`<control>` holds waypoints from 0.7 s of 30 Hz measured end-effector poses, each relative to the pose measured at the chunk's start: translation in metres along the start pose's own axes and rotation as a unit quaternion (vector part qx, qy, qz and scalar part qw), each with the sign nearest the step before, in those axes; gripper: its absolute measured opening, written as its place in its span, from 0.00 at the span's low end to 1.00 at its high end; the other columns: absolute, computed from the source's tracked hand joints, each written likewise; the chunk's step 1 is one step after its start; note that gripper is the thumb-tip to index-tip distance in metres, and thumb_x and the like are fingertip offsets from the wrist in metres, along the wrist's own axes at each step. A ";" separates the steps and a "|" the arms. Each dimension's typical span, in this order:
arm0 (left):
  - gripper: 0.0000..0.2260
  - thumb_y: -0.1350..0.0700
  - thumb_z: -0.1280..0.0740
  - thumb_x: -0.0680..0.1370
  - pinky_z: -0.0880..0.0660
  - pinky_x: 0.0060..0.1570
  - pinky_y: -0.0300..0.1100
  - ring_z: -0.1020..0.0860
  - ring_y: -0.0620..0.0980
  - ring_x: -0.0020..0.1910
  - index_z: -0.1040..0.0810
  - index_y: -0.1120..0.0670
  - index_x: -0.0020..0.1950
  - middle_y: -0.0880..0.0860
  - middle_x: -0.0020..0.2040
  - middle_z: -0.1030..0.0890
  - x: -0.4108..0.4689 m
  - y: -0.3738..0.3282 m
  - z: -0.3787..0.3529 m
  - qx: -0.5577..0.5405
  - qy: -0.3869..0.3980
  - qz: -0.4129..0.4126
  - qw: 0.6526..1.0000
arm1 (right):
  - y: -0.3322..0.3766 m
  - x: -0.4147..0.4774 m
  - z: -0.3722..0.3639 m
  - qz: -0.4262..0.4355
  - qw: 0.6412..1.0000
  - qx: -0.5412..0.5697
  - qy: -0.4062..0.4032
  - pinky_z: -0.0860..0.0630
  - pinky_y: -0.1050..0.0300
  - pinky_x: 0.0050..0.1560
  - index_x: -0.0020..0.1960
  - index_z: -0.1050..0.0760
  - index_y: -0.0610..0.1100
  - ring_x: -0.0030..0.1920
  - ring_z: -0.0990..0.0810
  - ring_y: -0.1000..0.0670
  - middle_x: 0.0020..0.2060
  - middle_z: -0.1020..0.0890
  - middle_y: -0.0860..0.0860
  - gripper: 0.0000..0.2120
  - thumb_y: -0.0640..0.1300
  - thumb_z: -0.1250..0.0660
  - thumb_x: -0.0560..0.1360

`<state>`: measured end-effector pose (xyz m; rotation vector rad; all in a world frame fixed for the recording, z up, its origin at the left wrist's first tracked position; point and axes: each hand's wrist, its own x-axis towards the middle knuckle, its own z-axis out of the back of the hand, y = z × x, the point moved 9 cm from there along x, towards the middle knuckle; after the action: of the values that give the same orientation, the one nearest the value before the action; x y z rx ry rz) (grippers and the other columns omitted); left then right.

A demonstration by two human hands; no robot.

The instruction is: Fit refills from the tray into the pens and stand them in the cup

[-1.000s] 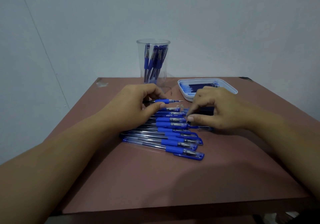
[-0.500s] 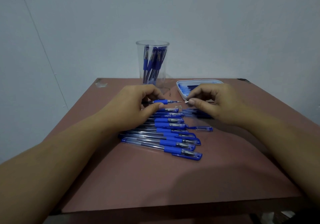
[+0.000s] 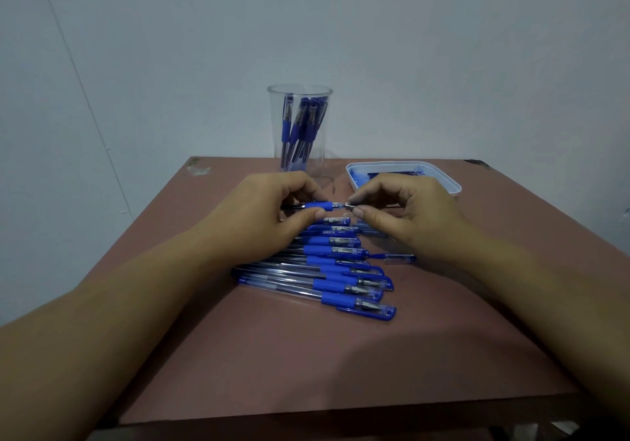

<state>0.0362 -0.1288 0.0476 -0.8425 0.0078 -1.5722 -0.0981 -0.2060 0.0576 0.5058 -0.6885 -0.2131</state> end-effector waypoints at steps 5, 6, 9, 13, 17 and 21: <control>0.04 0.50 0.29 0.76 0.23 0.42 0.41 0.20 0.44 0.42 0.20 0.43 0.49 0.41 0.41 0.18 0.000 -0.003 -0.002 -0.009 -0.008 -0.014 1.000 | 0.008 0.001 -0.003 0.027 0.999 -0.015 -0.009 0.25 0.71 0.47 0.47 0.25 0.61 0.45 0.18 0.60 0.41 0.18 0.63 0.16 0.39 0.26 0.73; 0.04 0.49 0.29 0.76 0.23 0.42 0.41 0.20 0.43 0.42 0.20 0.44 0.50 0.41 0.41 0.18 0.000 -0.003 -0.002 -0.008 -0.007 -0.014 1.000 | 0.007 0.001 -0.003 0.025 0.999 -0.017 -0.008 0.25 0.71 0.46 0.47 0.25 0.61 0.45 0.18 0.59 0.41 0.18 0.63 0.17 0.39 0.26 0.72; 0.05 0.49 0.30 0.75 0.22 0.43 0.41 0.20 0.43 0.42 0.20 0.44 0.51 0.41 0.42 0.18 0.000 -0.004 -0.004 -0.006 -0.002 -0.017 1.000 | 0.007 0.001 -0.004 0.027 0.999 -0.030 -0.003 0.26 0.71 0.46 0.47 0.25 0.62 0.45 0.19 0.59 0.41 0.18 0.63 0.18 0.39 0.25 0.72; 0.04 0.49 0.30 0.76 0.23 0.43 0.42 0.20 0.43 0.42 0.21 0.43 0.50 0.40 0.41 0.18 0.000 -0.006 -0.003 -0.007 -0.005 -0.018 1.000 | 0.004 0.002 -0.006 0.028 0.999 -0.039 0.001 0.26 0.71 0.44 0.47 0.24 0.60 0.44 0.19 0.60 0.41 0.18 0.62 0.11 0.44 0.29 0.75; 0.05 0.48 0.30 0.75 0.22 0.44 0.44 0.20 0.42 0.43 0.21 0.43 0.50 0.41 0.42 0.18 0.000 -0.006 -0.003 -0.004 -0.003 -0.021 1.000 | -0.004 0.002 -0.010 0.021 0.998 -0.050 0.019 0.26 0.69 0.43 0.50 0.21 0.54 0.44 0.19 0.59 0.41 0.18 0.60 0.03 0.49 0.33 0.78; 0.05 0.49 0.30 0.76 0.22 0.44 0.43 0.20 0.42 0.43 0.21 0.43 0.51 0.41 0.42 0.18 0.000 -0.007 -0.003 -0.005 -0.006 -0.025 1.000 | -0.001 0.000 -0.006 0.030 0.999 -0.026 0.004 0.24 0.64 0.46 0.55 0.26 0.57 0.46 0.20 0.55 0.43 0.20 0.58 0.11 0.48 0.29 0.75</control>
<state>0.0290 -0.1289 0.0490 -0.8656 -0.0140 -1.6142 -0.0943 -0.2048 0.0530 0.4359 -0.6874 -0.1708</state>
